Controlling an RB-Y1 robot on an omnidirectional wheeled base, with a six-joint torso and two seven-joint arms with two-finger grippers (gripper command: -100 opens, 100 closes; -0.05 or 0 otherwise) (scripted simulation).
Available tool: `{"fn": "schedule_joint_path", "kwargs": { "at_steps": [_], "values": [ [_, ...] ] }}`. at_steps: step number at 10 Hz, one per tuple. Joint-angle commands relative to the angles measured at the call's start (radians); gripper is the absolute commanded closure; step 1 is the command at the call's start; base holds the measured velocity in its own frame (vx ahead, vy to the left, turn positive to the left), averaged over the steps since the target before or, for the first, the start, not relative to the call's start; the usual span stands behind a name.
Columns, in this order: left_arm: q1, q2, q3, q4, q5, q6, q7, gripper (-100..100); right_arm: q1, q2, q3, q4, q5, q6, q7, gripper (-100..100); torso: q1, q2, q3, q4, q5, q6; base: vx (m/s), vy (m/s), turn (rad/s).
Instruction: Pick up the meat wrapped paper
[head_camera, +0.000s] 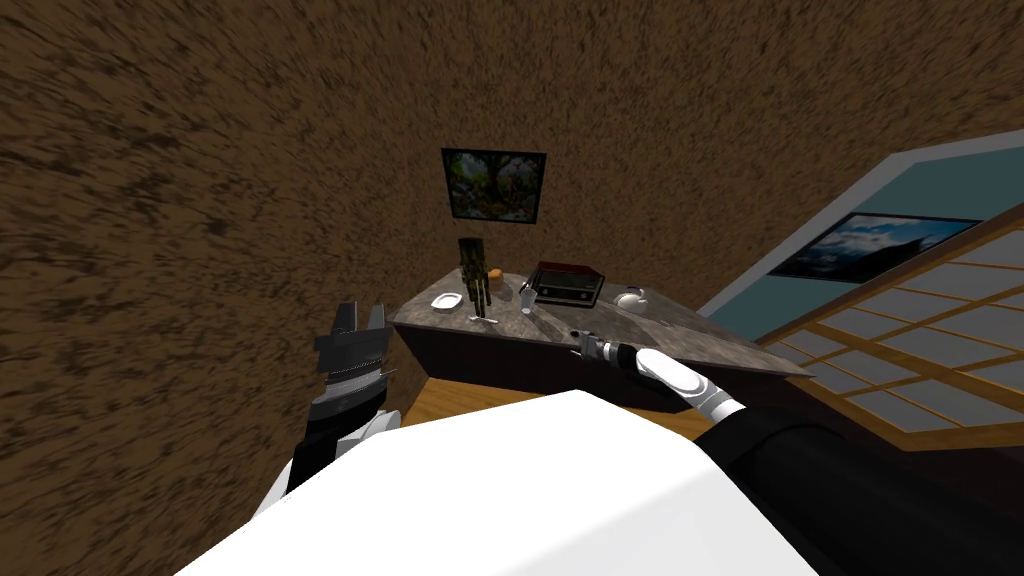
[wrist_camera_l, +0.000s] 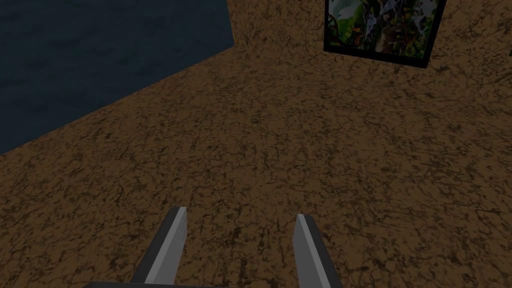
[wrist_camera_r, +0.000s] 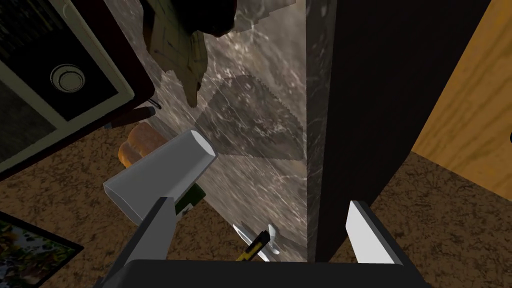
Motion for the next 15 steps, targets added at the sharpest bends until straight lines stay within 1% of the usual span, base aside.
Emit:
{"fn": "schedule_joint_path", "kwargs": {
  "at_steps": [1, 2, 3, 7, 8, 11, 14, 15],
  "values": [
    [0.000, 0.000, 0.000, 0.000, 0.000, 0.000, 0.000, 0, 0.004, -0.025, -0.007, 0.033, 0.045, 0.009, 0.003, -100, 0.000, 0.000, 0.000, 0.000, 0.000, 0.000, 0.076, 0.102, -0.012],
    [0.000, 0.000, 0.000, 0.000, 0.000, 0.000, 0.000, 0, 0.013, -0.042, -0.021, 0.059, 0.073, 0.012, 0.013, -100, -0.001, 0.001, 0.000, 0.000, 0.000, 0.000, 0.101, 0.122, -0.022],
    [0.000, 0.000, 0.000, 0.000, 0.000, 0.000, 0.000, 0, 0.013, -0.042, -0.021, 0.059, 0.073, 0.012, 0.013, -100, 0.000, 0.000, 0.000, 0.000, 0.000, 0.000, 0.090, 0.083, -0.022],
    [0.000, 0.000, 0.000, 0.000, 0.000, 0.000, 0.000, 0, 0.051, -0.086, -0.070, 0.157, 0.157, 0.021, 0.039, -100, 0.000, -0.001, 0.000, 0.000, 0.000, 0.000, 0.102, 0.109, -0.031],
    [0.000, 0.000, 0.000, 0.000, 0.000, 0.000, 0.000, 0, 0.051, -0.086, -0.070, 0.157, 0.157, 0.021, 0.039, -100, 0.000, -0.001, -0.001, 0.000, 0.000, 0.000, 0.091, 0.075, -0.016],
    [0.000, 0.000, 0.000, 0.000, 0.000, 0.000, 0.000, 0, 0.075, -0.100, -0.098, 0.216, 0.196, 0.026, 0.050, -100, -0.003, 0.001, 0.000, 0.000, -0.001, 0.000, 0.087, 0.078, -0.028],
    [0.000, 0.000, 0.000, 0.000, 0.000, 0.000, 0.000, 0, 0.097, -0.104, -0.120, 0.265, 0.220, 0.029, 0.057, -100, -0.005, 0.000, 0.000, 0.000, -0.001, 0.000, 0.091, 0.062, -0.028],
    [0.000, 0.000, 0.000, 0.000, 0.000, 0.000, 0.000, 0, 0.083, -0.109, -0.115, 0.260, 0.210, 0.023, 0.055, -100, -0.005, 0.000, 0.000, 0.000, -0.001, 0.000, 0.044, 0.028, -0.011]
  ]
}}
